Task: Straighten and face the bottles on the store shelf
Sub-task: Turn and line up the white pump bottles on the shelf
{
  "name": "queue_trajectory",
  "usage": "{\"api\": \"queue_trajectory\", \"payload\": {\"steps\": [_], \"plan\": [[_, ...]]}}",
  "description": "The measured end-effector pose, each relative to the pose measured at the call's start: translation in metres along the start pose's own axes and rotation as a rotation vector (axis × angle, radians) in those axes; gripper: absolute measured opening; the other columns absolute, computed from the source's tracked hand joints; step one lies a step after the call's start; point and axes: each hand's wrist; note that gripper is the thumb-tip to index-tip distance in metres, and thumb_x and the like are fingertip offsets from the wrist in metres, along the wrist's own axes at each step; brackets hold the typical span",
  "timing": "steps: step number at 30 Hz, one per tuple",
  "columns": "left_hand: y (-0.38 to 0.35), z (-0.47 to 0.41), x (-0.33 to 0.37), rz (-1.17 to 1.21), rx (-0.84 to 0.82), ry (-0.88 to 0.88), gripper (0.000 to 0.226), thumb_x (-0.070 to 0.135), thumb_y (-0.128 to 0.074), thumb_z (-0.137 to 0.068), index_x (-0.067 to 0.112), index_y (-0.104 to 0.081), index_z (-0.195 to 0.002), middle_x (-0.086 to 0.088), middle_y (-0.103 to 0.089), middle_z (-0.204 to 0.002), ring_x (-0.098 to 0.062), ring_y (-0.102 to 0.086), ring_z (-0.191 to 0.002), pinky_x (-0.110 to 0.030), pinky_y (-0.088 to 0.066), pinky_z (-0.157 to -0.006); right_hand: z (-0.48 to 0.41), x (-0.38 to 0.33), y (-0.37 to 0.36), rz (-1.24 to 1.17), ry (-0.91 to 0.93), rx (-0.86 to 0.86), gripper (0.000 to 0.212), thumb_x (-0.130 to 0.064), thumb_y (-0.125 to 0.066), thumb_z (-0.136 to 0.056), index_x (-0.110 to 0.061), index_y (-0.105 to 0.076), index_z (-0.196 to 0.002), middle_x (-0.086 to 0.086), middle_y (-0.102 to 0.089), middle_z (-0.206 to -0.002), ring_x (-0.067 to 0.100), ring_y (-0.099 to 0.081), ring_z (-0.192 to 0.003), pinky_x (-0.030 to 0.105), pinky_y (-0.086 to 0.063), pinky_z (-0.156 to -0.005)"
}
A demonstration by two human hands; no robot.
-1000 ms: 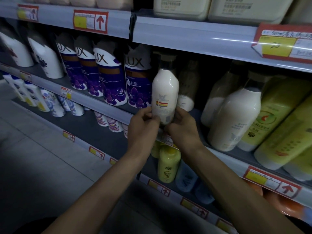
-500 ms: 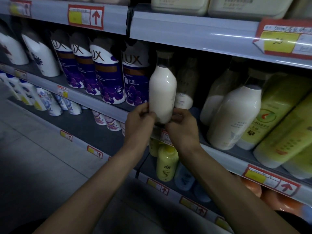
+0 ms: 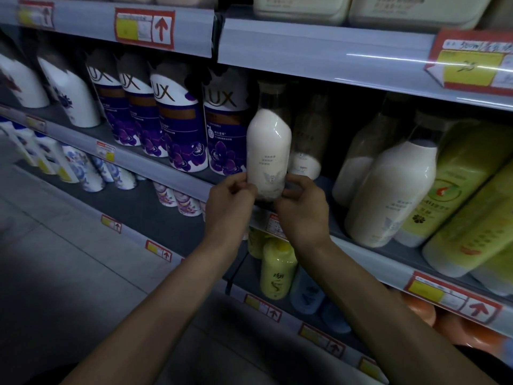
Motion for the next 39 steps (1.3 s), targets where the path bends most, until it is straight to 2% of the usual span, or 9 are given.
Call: {"api": "queue_trajectory", "payload": {"steps": [5,11,17,21,29,32,34,36,39], "plan": [[0.003,-0.011,0.009,-0.027,-0.049,-0.002,0.032,0.019,-0.066,-0.091,0.024,-0.071,-0.122,0.005,-0.075,-0.112,-0.015,-0.066,-0.111,-0.036,-0.052,-0.096,0.003,-0.003,0.0,-0.016,-0.017,-0.033,0.045,-0.001,-0.064,-0.087,-0.017,-0.063,-0.13,0.004,-0.075,-0.103,0.019,-0.071,-0.095,0.042,-0.061,-0.089],[0.006,-0.009,0.006,0.013,-0.019,-0.028,0.033,0.025,-0.066,-0.083,0.026,-0.072,-0.116,0.004,-0.076,-0.107,-0.016,-0.069,-0.106,-0.042,-0.055,-0.098,0.001,-0.003,-0.007,-0.081,0.046,-0.026,0.053,0.002,-0.064,-0.088,-0.02,-0.061,-0.136,-0.002,-0.078,-0.099,0.0,-0.07,-0.09,0.034,-0.061,-0.09],[0.002,-0.014,0.002,-0.014,-0.093,-0.112,0.037,0.01,-0.062,-0.091,0.033,-0.075,-0.116,0.013,-0.079,-0.106,-0.01,-0.07,-0.108,-0.043,-0.055,-0.101,-0.007,0.001,-0.012,-0.15,0.031,-0.026,0.056,-0.002,-0.068,-0.085,-0.022,-0.063,-0.137,0.002,-0.08,-0.106,0.013,-0.075,-0.1,0.048,-0.061,-0.094],[0.0,-0.019,0.001,-0.017,-0.111,-0.147,0.042,0.009,-0.059,-0.091,0.034,-0.071,-0.123,0.015,-0.077,-0.113,-0.003,-0.067,-0.11,-0.034,-0.053,-0.097,-0.011,0.004,-0.015,-0.169,0.02,-0.033,0.059,0.0,-0.068,-0.086,-0.021,-0.06,-0.141,0.003,-0.079,-0.109,0.015,-0.075,-0.102,0.045,-0.06,-0.095],[0.001,-0.025,0.0,0.018,-0.134,-0.164,0.044,0.004,-0.059,-0.092,0.032,-0.069,-0.125,0.015,-0.075,-0.114,0.007,-0.066,-0.103,-0.019,-0.049,-0.084,-0.015,0.007,-0.013,-0.184,0.018,-0.063,0.062,0.006,-0.06,-0.089,-0.022,-0.055,-0.143,0.005,-0.079,-0.111,0.014,-0.071,-0.09,0.03,-0.051,-0.07],[0.003,-0.022,0.003,0.031,-0.122,-0.152,0.041,0.001,-0.059,-0.093,0.025,-0.069,-0.126,0.012,-0.075,-0.11,0.014,-0.065,-0.091,-0.006,-0.047,-0.07,-0.014,0.007,-0.011,-0.151,0.028,-0.076,0.063,0.006,-0.062,-0.087,-0.019,-0.055,-0.144,0.002,-0.078,-0.112,0.013,-0.073,-0.098,0.038,-0.06,-0.087],[0.004,-0.018,0.002,0.037,-0.092,-0.14,0.037,0.003,-0.062,-0.094,0.021,-0.069,-0.125,0.006,-0.075,-0.111,0.005,-0.067,-0.099,-0.005,-0.046,-0.069,-0.009,0.005,-0.005,-0.096,0.059,-0.082,0.063,0.005,-0.064,-0.087,-0.02,-0.056,-0.144,-0.008,-0.076,-0.106,0.01,-0.072,-0.102,0.041,-0.059,-0.096],[0.005,-0.011,0.001,0.028,-0.066,-0.135,0.036,0.006,-0.065,-0.094,0.019,-0.068,-0.128,0.003,-0.073,-0.116,-0.004,-0.066,-0.107,-0.009,-0.047,-0.075,0.002,0.002,0.01,0.021,0.135,-0.067,0.059,0.004,-0.061,-0.088,-0.022,-0.058,-0.141,-0.017,-0.068,-0.098,0.003,-0.066,-0.097,0.031,-0.058,-0.089],[0.003,0.005,0.0,0.022,-0.107,-0.161,0.035,0.006,-0.066,-0.094,0.02,-0.068,-0.127,0.004,-0.071,-0.12,0.002,-0.065,-0.106,-0.005,-0.048,-0.078,0.025,-0.001,0.043,0.11,0.23,-0.053,0.052,0.002,-0.06,-0.09,-0.023,-0.061,-0.136,-0.012,-0.067,-0.107,0.001,-0.064,-0.095,0.02,-0.052,-0.081]]}}
Point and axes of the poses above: each hand's wrist, its own z-axis away from the middle knuckle, its own y-axis out of the back of the hand, x = y × z
